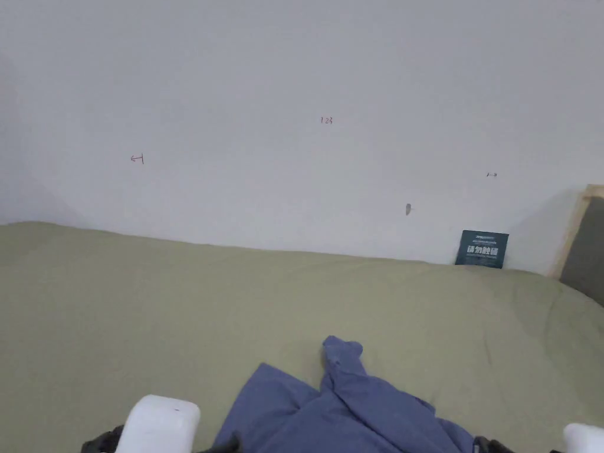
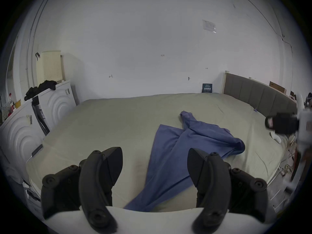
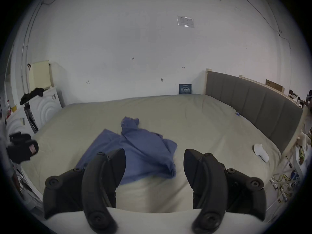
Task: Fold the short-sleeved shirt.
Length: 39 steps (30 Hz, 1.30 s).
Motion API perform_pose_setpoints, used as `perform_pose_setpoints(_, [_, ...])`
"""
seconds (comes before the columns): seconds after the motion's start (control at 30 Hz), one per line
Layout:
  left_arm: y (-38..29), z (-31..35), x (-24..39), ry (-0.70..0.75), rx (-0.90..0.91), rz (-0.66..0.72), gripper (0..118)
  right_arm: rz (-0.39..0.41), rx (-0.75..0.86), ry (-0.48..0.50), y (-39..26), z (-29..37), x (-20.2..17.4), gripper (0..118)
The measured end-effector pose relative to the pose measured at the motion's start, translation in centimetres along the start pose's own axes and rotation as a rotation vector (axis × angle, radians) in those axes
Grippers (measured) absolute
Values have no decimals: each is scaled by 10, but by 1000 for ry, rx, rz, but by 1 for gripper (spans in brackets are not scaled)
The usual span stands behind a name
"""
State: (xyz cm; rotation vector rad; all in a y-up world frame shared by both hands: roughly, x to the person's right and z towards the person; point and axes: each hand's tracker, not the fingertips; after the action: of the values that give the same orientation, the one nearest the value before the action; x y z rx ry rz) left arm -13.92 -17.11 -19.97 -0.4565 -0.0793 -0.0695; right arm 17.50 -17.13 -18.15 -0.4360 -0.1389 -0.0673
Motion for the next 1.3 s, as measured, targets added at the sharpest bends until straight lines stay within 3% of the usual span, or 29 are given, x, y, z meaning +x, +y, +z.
perform_pose_setpoints(0.03, [-3,2,7,-7,3,4,79,10,-1,-2,-10,1,-2,76])
perform_pose_setpoints(0.07, [-7,6,14,-14,5,13,66,25,-9,2,-21,4,-5,69])
perform_pose_setpoints(0.1, [-13,10,20,-21,9,28,38,53,-29,13,-30,8,-6,52])
perform_pose_setpoints(0.13, [-20,15,22,-22,22,36,0,64,-31,22,-38,11,-9,13])
perform_pose_setpoints(0.17, [-28,17,26,-16,29,35,0,79,-39,5,-45,13,-13,4])
perform_pose_setpoints(0.2, [-36,20,28,22,38,30,0,94,-49,-6,-51,15,-16,3])
perform_pose_setpoints(0.43, [-89,33,1,72,-81,40,0,87,-41,67,-64,33,-23,3])
perform_pose_setpoints(0.6, [-127,23,-49,94,-238,146,0,82,-46,98,-61,32,-20,3])
perform_pose_setpoints(0.73, [-131,6,-64,89,-257,204,1,80,-48,101,-57,27,-20,3])
perform_pose_setpoints(0.77, [-129,0,-66,62,-262,230,10,77,-51,103,-56,25,-19,3])
perform_pose_setpoints(0.8, [-126,-9,-67,32,-273,265,30,68,-58,111,-55,23,-18,3])
perform_pose_setpoints(0.83, [-126,-19,-66,11,-300,280,67,59,-65,116,-55,21,-18,3])
perform_pose_setpoints(0.87, [-126,-30,-65,-6,-355,288,78,47,-73,122,-54,20,-17,3])
perform_pose_setpoints(0.9, [-129,-40,-63,-39,-382,286,77,38,-80,131,-53,19,-16,3])
perform_pose_setpoints(1.03, [-138,-71,-53,52,-425,168,77,38,-87,155,-51,18,-15,3])
perform_pose_setpoints(1.17, [-152,-91,-56,49,-473,203,72,49,-91,167,-49,15,-16,3])
perform_pose_setpoints(1.2, [-150,-85,-56,52,-445,214,51,45,-94,172,-48,14,-17,3])
perform_pose_setpoints(1.23, [-147,-83,-56,44,-430,228,6,41,-95,175,-49,13,-17,3])
perform_pose_setpoints(1.3, [-144,-80,-63,-115,-401,354,6,36,-94,179,-50,11,-20,3])
